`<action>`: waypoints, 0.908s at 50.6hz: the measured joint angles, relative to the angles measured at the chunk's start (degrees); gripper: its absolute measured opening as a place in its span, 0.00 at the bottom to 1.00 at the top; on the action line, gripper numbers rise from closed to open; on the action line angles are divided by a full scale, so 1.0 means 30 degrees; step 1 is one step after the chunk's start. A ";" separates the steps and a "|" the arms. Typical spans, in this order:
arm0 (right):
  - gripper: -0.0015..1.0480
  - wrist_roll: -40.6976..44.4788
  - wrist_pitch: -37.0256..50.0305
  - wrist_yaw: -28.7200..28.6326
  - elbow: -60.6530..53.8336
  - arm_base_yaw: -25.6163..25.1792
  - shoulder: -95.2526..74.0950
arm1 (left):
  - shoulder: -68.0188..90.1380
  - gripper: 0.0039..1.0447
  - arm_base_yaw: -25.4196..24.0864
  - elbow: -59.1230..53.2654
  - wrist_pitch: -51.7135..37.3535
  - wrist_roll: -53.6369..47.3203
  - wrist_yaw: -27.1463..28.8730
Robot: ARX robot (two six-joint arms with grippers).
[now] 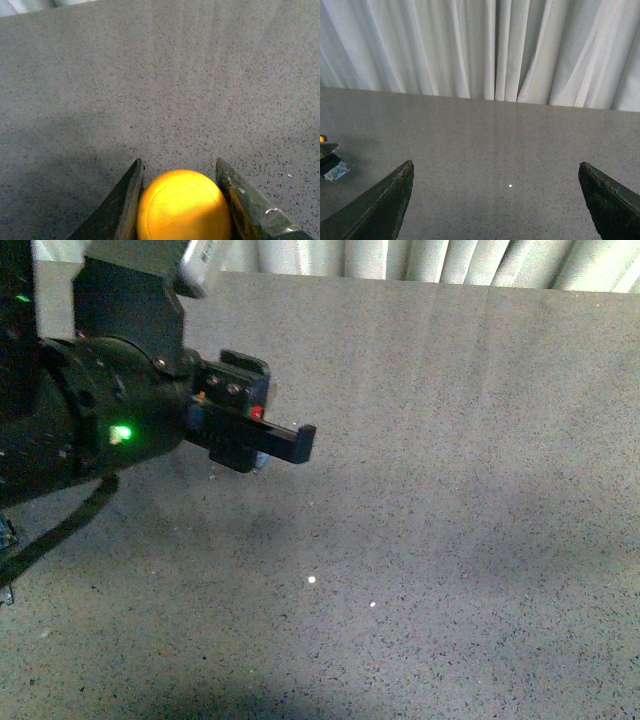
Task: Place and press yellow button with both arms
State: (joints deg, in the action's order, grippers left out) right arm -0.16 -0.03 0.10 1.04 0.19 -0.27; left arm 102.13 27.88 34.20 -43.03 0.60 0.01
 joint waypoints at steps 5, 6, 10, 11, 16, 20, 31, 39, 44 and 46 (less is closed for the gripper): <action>0.91 0.0000 0.0000 0.0000 0.0000 0.0000 0.0000 | 0.0947 0.32 0.0357 0.0313 -0.0357 0.0168 0.0117; 0.91 0.0000 0.0000 0.0000 0.0000 0.0000 0.0000 | 0.1195 0.32 0.0444 0.0393 -0.0459 0.0219 0.0175; 0.91 0.0000 0.0000 0.0000 0.0000 0.0000 0.0000 | 0.1894 0.32 0.0656 0.0590 -0.0743 0.0262 0.0408; 0.91 0.0000 0.0000 0.0000 0.0000 0.0000 0.0000 | 0.2120 0.32 0.0721 0.0648 -0.0816 0.0262 0.0452; 0.91 0.0000 0.0000 0.0000 0.0000 0.0000 0.0000 | 0.2878 0.32 0.0933 0.0816 -0.1064 0.0248 0.0576; 0.91 0.0000 0.0000 0.0000 0.0000 0.0000 0.0000 | 0.3577 0.32 0.1122 0.0940 -0.1195 0.0189 0.0699; 0.91 0.0000 0.0000 0.0000 0.0000 0.0000 0.0000 | 0.4335 0.33 0.1530 0.1209 -0.1530 0.0058 0.1005; 0.91 0.0000 0.0000 0.0000 0.0000 0.0000 0.0000 | 0.4415 0.60 0.1851 0.0984 -0.1661 0.0189 0.0772; 0.91 0.0000 0.0000 0.0007 0.0000 0.0000 0.0000 | 0.3752 0.78 0.1894 0.0138 -0.1719 0.0255 0.0401; 0.91 0.0000 0.0000 0.0000 0.0000 0.0000 0.0000 | 0.3053 0.87 0.1814 -0.0437 -0.1712 0.0255 0.0131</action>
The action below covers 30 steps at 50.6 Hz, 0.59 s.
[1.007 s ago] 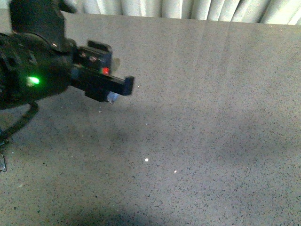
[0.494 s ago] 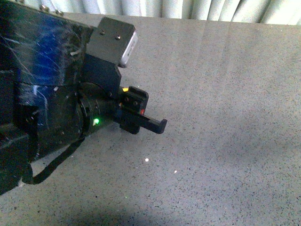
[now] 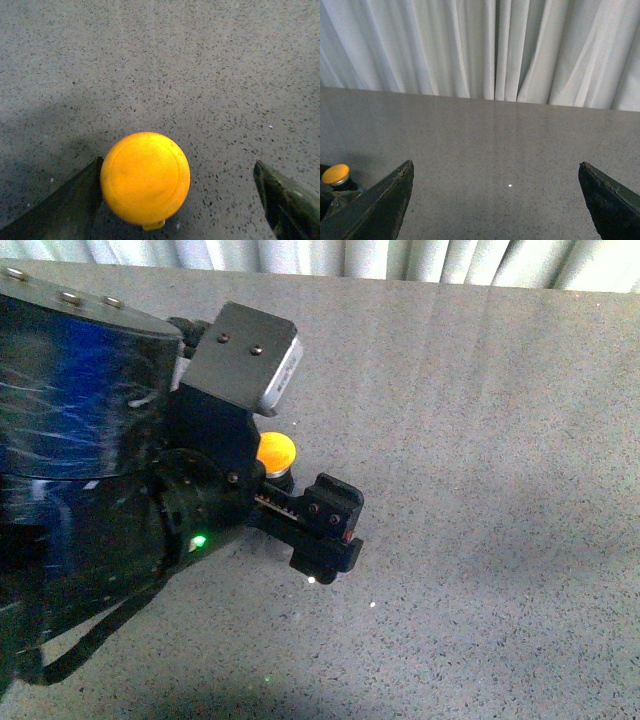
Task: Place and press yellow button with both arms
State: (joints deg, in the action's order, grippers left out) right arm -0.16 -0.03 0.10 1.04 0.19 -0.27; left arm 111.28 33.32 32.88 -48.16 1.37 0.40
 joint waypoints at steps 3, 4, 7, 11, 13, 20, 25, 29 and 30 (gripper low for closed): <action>0.91 0.0000 0.0007 0.0000 0.0000 0.0000 0.0000 | -0.0750 0.93 -0.0138 -0.0517 0.0051 -0.0007 -0.0335; 0.91 0.0000 0.0000 0.0000 0.0000 0.0000 0.0000 | -0.1188 0.93 -0.0233 -0.0801 0.0102 0.0000 -0.0525; 0.91 0.0000 0.0000 0.0000 0.0000 0.0000 0.0000 | -0.2419 0.91 -0.0597 -0.1508 0.0357 0.0029 -0.0991; 0.91 0.0000 0.0000 0.0000 0.0000 0.0000 0.0000 | -0.4663 0.91 -0.1566 -0.2586 0.1151 0.0015 -0.1778; 0.91 0.0000 0.0000 0.0000 0.0000 0.0000 0.0000 | -0.5799 0.91 -0.2266 -0.3060 0.1683 0.0000 -0.2222; 0.91 0.0000 0.0000 0.0000 0.0000 0.0000 0.0000 | -0.8007 0.91 -0.4248 -0.3694 0.2951 0.0007 -0.3490; 0.91 0.0000 0.0000 0.0000 0.0000 0.0000 0.0000 | -0.9500 0.91 -0.6171 -0.3781 0.3825 0.0102 -0.4554; 0.91 0.0000 0.0000 0.0022 0.0000 0.0000 0.0000 | -1.0491 0.84 -0.8357 -0.4430 0.1457 0.0022 -0.2535; 0.91 0.0007 0.0000 -0.0022 0.0000 0.0000 0.0000 | -1.0491 0.79 -0.9034 -0.5049 -0.0772 -0.0058 -0.1239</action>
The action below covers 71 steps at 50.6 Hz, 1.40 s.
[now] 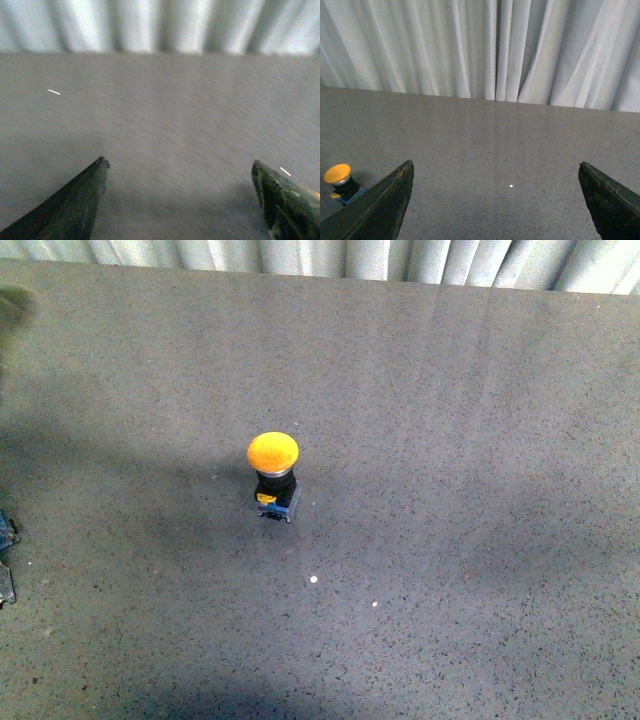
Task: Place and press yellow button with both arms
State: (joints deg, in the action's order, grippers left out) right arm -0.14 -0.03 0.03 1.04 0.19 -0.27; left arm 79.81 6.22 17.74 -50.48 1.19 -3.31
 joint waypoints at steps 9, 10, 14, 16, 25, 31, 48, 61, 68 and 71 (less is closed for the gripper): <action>0.91 -0.1617 -0.7264 -0.2739 0.5311 -0.0787 -0.9282 | -0.3432 0.45 -0.2033 -0.3264 -0.3570 -0.0138 0.1049; 0.91 -0.1552 -0.6849 -0.2754 0.5748 -0.0772 -1.0091 | -0.3767 0.41 -0.2033 -0.3424 -0.3395 -0.0153 0.1042; 0.91 -0.0947 -0.4422 -0.2135 0.7978 -0.0189 -1.3675 | -0.5166 0.24 -0.2084 -0.4036 -0.2404 -0.0168 0.1158; 0.91 -0.0838 -0.3424 -0.2004 0.9005 0.0372 -1.5460 | -0.5952 0.15 -0.2076 -0.4299 -0.1887 -0.0168 0.1107; 0.91 -0.0503 -0.1056 -0.0838 1.2896 0.3570 -2.2389 | -0.8947 0.01 -0.2076 -0.5020 0.0321 -0.0219 0.1107; 0.91 -0.0627 -0.0867 -0.0058 1.5628 0.5661 -2.6374 | -1.0797 0.01 -0.2076 -0.5333 0.1843 -0.0226 0.1107; 0.42 -0.2747 -0.1778 0.0211 1.9868 0.9369 -3.2603 | -1.5307 0.01 -0.2076 -0.5676 0.5792 -0.0233 0.1107; 0.02 -0.3789 -0.1778 0.0051 2.0261 1.0003 -3.4425 | -1.8258 0.01 -0.2076 -0.5683 0.8546 -0.0233 0.1107; 0.01 -0.4116 -0.1778 -0.0029 2.0385 1.0003 -3.4745 | -1.9183 0.01 -0.2076 -0.5683 0.9428 -0.0233 0.1107; 0.01 -0.4182 -0.1778 -0.0073 2.0444 1.0003 -3.4898 | -1.9693 0.01 -0.2076 -0.5683 0.9923 -0.0233 0.1107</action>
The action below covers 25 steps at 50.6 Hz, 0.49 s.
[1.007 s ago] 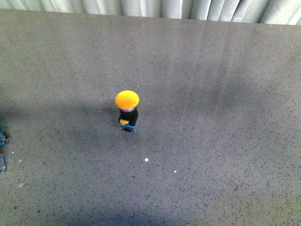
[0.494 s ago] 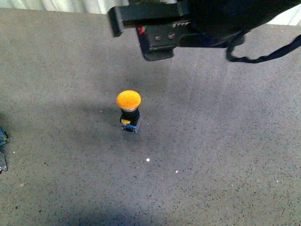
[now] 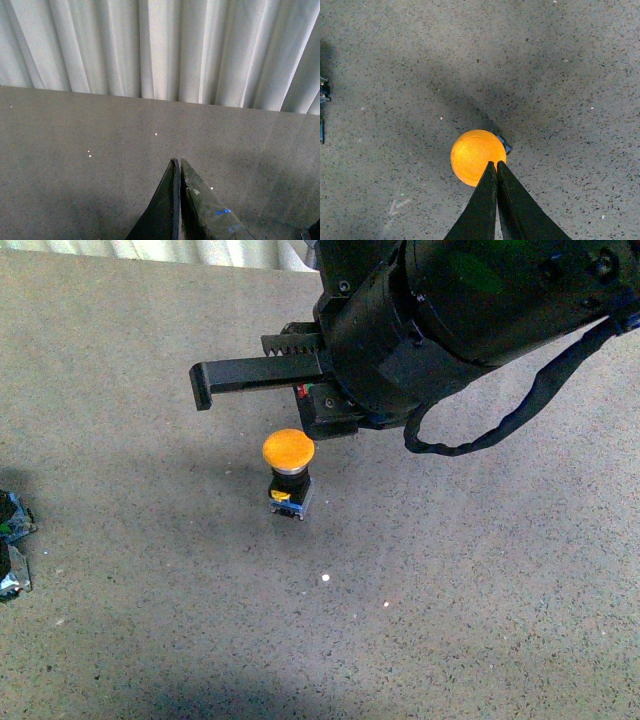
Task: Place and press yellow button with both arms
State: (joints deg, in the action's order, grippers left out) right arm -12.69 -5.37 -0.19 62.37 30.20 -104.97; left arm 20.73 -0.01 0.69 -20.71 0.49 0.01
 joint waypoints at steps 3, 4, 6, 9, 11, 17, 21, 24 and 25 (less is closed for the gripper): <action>0.01 -0.0058 0.0007 -0.0175 0.0058 0.0000 -0.0138 | -0.0459 0.01 0.0000 0.0000 0.0430 0.0000 0.0000; 0.01 -0.0066 0.0007 -0.0197 0.0073 0.0000 -0.0168 | -0.0532 0.01 0.0000 0.0000 0.0503 0.0000 0.0000; 0.01 -0.0066 0.0007 -0.0255 0.0117 0.0000 -0.0321 | -0.0816 0.01 0.0000 0.0000 0.0787 0.0000 0.0000; 0.01 -0.0073 0.0007 -0.0291 0.0168 0.0029 -0.0583 | -0.1311 0.01 0.0000 0.0000 0.1282 0.0000 0.0000; 0.01 -0.0080 0.0007 -0.0306 0.0189 0.0066 -0.0787 | -0.1625 0.01 0.0000 0.0000 0.1610 0.0000 0.0000; 0.01 -0.0095 0.0000 -0.0393 0.0335 0.0138 -0.1137 | -0.2353 0.01 0.0000 0.0000 0.2317 0.0000 0.0000; 0.01 -0.0160 0.0000 -0.0452 0.0546 0.0197 -0.1282 | -0.2761 0.01 0.0000 0.0000 0.2732 0.0000 0.0000; 0.01 -0.0219 -0.0036 -0.0459 0.0678 0.0226 -0.1370 | -0.2965 0.01 0.0000 0.0000 0.2929 0.0000 0.0000; 0.01 -0.0226 -0.0073 -0.0452 0.0736 0.0240 -0.1399 | -0.3060 0.01 0.0000 0.0000 0.3024 0.0000 0.0000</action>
State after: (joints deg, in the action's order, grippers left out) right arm -13.37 -5.58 -1.54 64.58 30.92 -109.16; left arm 11.55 -0.01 0.69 -11.64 0.49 0.01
